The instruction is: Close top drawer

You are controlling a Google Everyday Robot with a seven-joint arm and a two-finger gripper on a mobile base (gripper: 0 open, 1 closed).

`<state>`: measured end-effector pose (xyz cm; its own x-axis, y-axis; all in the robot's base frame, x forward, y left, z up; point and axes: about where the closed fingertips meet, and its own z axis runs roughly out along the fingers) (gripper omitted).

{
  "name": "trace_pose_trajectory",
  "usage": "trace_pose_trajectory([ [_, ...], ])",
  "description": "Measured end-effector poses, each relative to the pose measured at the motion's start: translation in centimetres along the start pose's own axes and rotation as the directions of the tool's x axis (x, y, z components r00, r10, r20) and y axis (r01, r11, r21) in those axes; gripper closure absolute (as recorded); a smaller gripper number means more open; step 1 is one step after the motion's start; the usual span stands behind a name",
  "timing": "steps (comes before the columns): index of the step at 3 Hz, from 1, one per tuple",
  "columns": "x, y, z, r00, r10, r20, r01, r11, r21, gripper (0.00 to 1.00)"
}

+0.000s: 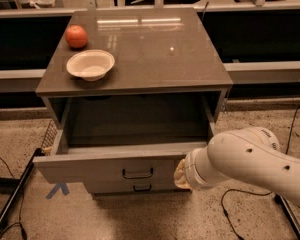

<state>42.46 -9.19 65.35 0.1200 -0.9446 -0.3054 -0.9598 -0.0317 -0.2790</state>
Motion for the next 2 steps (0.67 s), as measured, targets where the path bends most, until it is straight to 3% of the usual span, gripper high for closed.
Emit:
trace_pose_trajectory([
  [2, 2.0, -3.1, 3.8, 0.997, 0.048, 0.06, -0.054, 0.9934, 0.101, 1.0],
])
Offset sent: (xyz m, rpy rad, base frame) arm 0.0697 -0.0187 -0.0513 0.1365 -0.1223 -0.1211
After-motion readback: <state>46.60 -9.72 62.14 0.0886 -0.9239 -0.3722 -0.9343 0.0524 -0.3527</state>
